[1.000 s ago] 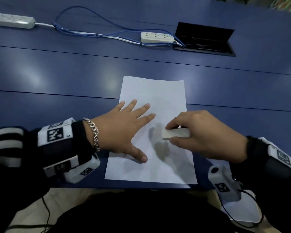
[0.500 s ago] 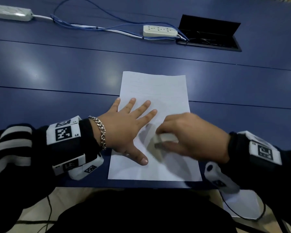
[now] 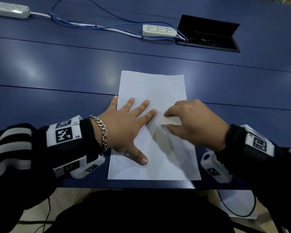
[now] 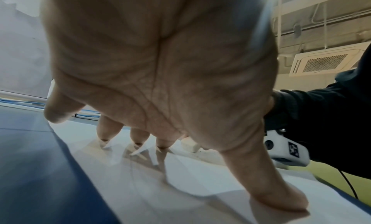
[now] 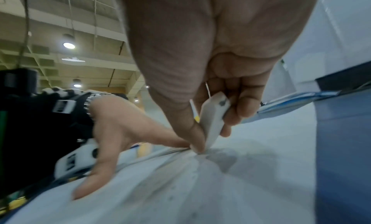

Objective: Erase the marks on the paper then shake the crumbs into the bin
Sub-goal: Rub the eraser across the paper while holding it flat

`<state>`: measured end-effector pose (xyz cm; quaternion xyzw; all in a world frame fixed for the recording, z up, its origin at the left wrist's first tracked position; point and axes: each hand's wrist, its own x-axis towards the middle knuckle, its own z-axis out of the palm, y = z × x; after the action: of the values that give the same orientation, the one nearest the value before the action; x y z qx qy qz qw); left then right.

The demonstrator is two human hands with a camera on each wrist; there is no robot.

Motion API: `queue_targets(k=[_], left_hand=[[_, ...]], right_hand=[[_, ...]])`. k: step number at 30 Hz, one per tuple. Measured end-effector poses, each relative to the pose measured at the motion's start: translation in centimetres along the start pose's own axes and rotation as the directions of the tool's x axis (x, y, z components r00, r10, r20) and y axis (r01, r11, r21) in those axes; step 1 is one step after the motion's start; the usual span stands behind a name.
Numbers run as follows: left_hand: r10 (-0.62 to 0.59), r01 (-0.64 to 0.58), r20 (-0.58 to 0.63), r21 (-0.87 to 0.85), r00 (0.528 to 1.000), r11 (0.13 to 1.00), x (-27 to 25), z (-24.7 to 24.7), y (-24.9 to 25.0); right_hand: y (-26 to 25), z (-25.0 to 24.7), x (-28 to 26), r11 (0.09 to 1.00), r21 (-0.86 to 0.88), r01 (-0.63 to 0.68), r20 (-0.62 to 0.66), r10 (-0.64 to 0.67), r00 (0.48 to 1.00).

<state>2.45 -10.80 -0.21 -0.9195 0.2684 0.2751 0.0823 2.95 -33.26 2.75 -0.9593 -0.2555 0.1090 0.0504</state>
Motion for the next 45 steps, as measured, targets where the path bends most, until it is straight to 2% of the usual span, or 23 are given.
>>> queue_targets(k=[2,5,7,10,13,16,17,20,23,29,31,33,35,37,39,41,43,45], left_hand=[[-0.003,0.003,-0.002,0.006,1.0,1.0,0.0,-0.1,0.0],[-0.009,0.009,-0.013,0.003,1.0,1.0,-0.2,-0.2,0.0],[-0.022,0.023,-0.035,0.007,0.999,1.0,-0.6,-0.1,0.1],[-0.056,0.056,-0.082,0.002,0.995,0.998,-1.8,0.1,0.6],[-0.057,0.065,-0.234,0.029,0.971,0.997,-2.7,-0.7,0.8],[-0.072,0.052,-0.312,-0.071,0.947,0.996,-1.4,-1.9,0.3],[-0.068,0.04,-0.296,-0.099,0.953,0.994,-0.5,-2.1,0.0],[-0.031,0.014,-0.143,-0.123,0.989,0.992,1.9,-2.1,-0.9],[-0.015,0.006,-0.059,-0.148,0.998,0.989,3.2,-2.1,-1.1],[-0.035,0.032,-0.023,-0.131,0.999,0.991,3.7,-2.3,-1.0],[-0.039,0.036,-0.022,-0.131,0.999,0.991,3.9,-2.3,-1.1],[-0.047,0.044,-0.022,-0.132,0.999,0.99,3.9,-2.1,-1.2],[-0.049,0.046,-0.024,-0.125,0.998,0.991,4.1,-2.0,-1.2],[-0.048,0.045,-0.014,-0.131,0.999,0.99,4.1,-2.0,-1.2],[-0.049,0.049,0.002,-0.131,0.999,0.99,4.1,-2.1,-1.2],[-0.047,0.047,0.005,-0.131,0.999,0.99,4.1,-2.1,-1.2],[-0.046,0.046,0.004,-0.133,0.999,0.99,4.2,-2.1,-1.3],[-0.052,0.053,0.009,-0.132,0.999,0.99,4.2,-2.1,-1.1]], right_hand=[[-1.3,0.4,-1.0,0.997,-0.038,0.06,-0.002,-0.06,0.998],[-3.7,0.7,-3.5,0.988,0.025,0.152,0.152,-0.154,0.976],[-3.3,0.8,-4.3,0.99,0.072,0.117,0.134,-0.126,0.983],[-0.6,0.9,-4.9,0.996,0.084,-0.014,-0.015,0.015,1.0],[1.1,0.9,-5.1,0.99,0.13,-0.063,0.012,0.062,0.998],[1.2,0.6,-4.5,0.994,0.109,-0.032,0.039,0.028,0.999],[1.2,0.5,-4.3,0.996,0.086,-0.02,0.056,0.016,0.998],[1.3,-0.8,-3.2,0.999,0.033,0.028,0.145,-0.033,0.989],[2.0,-2.4,-0.8,0.996,0.083,0.031,0.131,-0.042,0.99],[3.1,-1.3,3.2,0.998,0.06,0.027,-0.031,-0.025,0.999],[2.3,-0.7,2.2,0.993,0.043,0.109,0.001,-0.109,0.994],[1.1,-0.2,0.7,0.966,0.065,0.249,0.095,-0.254,0.963],[0.9,-0.1,0.4,0.946,0.072,0.317,0.156,-0.325,0.933],[1.9,-0.5,1.9,0.955,0.047,0.292,0.129,-0.296,0.947],[2.8,-1.1,3.6,0.979,0.025,0.201,0.038,-0.202,0.979],[3.0,-1.1,4.1,0.988,0.027,0.153,-0.024,-0.153,0.988],[1.8,-0.7,3.0,0.979,0.0,0.205,0.0,-0.205,0.979],[0.4,-0.1,1.5,0.956,0.005,0.295,0.104,-0.294,0.95]])
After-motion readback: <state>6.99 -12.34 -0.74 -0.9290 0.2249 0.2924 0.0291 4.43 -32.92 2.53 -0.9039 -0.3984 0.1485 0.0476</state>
